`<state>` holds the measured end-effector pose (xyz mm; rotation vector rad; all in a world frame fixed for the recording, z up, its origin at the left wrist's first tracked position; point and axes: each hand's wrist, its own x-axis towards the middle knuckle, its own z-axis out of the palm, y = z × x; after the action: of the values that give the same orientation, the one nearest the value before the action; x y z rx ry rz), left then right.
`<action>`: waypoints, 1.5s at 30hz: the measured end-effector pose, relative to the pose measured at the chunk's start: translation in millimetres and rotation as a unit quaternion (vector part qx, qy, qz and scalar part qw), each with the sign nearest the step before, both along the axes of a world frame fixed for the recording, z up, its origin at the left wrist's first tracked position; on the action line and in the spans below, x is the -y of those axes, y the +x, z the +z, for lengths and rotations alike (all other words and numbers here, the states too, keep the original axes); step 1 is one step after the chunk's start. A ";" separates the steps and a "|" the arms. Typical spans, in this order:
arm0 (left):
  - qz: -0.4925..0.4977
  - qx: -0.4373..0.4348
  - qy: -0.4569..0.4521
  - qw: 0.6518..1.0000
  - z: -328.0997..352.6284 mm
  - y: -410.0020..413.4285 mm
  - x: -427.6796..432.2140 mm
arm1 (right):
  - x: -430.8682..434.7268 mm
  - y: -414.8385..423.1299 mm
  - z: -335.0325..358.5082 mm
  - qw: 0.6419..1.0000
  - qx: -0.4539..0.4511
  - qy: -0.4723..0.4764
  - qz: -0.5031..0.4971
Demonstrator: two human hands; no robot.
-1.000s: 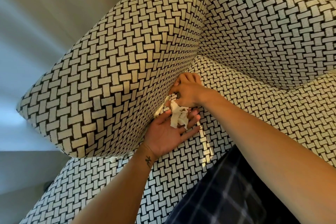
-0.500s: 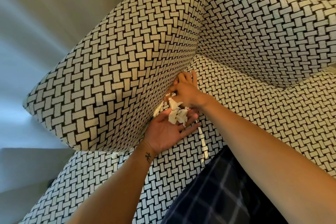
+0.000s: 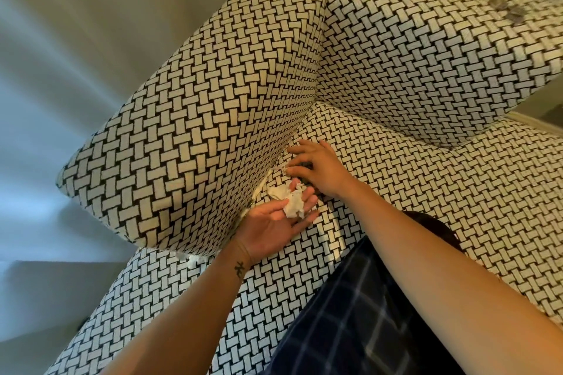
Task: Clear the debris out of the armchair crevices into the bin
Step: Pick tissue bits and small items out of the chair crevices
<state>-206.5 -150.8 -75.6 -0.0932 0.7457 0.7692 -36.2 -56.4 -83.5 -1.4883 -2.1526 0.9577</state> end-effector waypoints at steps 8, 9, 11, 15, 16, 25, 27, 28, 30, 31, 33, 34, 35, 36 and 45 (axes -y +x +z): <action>-0.009 -0.007 -0.018 1.000 7.8 3.8 0.5 | 21.2 11.2 12.5 0.997 0.004 0.013 -0.075; -0.012 -0.008 -0.012 1.000 7.8 4.0 1.6 | 23.2 12.3 14.5 0.997 0.019 0.012 -0.078; -0.016 -0.015 0.001 1.000 9.7 5.2 1.9 | 28.2 14.2 20.1 0.995 0.030 0.004 -0.092; -0.019 -0.045 0.016 0.999 15.1 14.8 -2.3 | 42.2 17.5 29.3 0.991 -0.017 -0.029 -0.127; -0.023 -0.048 0.018 0.998 15.8 17.6 -3.7 | 45.1 18.1 32.4 0.988 -0.037 -0.041 -0.141; -0.028 -0.064 0.052 0.996 14.8 26.0 -0.9 | 66.5 28.5 50.4 0.967 -0.129 -0.056 -0.211; -0.022 -0.075 0.055 0.995 16.4 27.8 0.1 | 69.2 29.7 55.3 0.961 -0.157 -0.079 -0.212; -0.024 -0.087 0.056 0.994 18.6 29.5 -0.1 | 70.4 29.3 57.2 0.957 -0.175 -0.094 -0.210; -0.041 -0.123 0.061 0.990 22.1 33.0 -0.8 | 74.4 26.9 59.5 0.955 -0.183 -0.106 -0.207; -0.045 -0.137 0.064 0.987 23.9 35.7 -3.9 | 75.9 26.7 61.4 0.957 -0.174 -0.105 -0.205; -0.046 -0.144 0.070 0.986 29.5 41.6 -10.0 | 78.7 25.8 64.3 0.960 -0.163 -0.113 -0.197; -0.051 -0.140 0.078 0.986 34.0 46.2 -13.7 | 78.8 27.1 67.5 0.960 -0.159 -0.116 -0.198; -0.055 -0.139 0.087 0.985 39.8 51.3 -17.2 | 78.7 29.8 71.1 0.959 -0.160 -0.119 -0.203; -0.059 -0.140 0.096 0.984 46.2 56.3 -20.1 | 78.9 33.5 75.8 0.957 -0.161 -0.121 -0.209; -0.093 -0.154 0.181 0.967 108.1 132.1 -77.7 | 61.2 104.8 155.0 0.952 -0.177 -0.052 -0.244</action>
<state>-74.4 -73.1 32.5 0.4314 0.8814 0.7368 68.6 -117.6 71.5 -1.6402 -1.4114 1.0606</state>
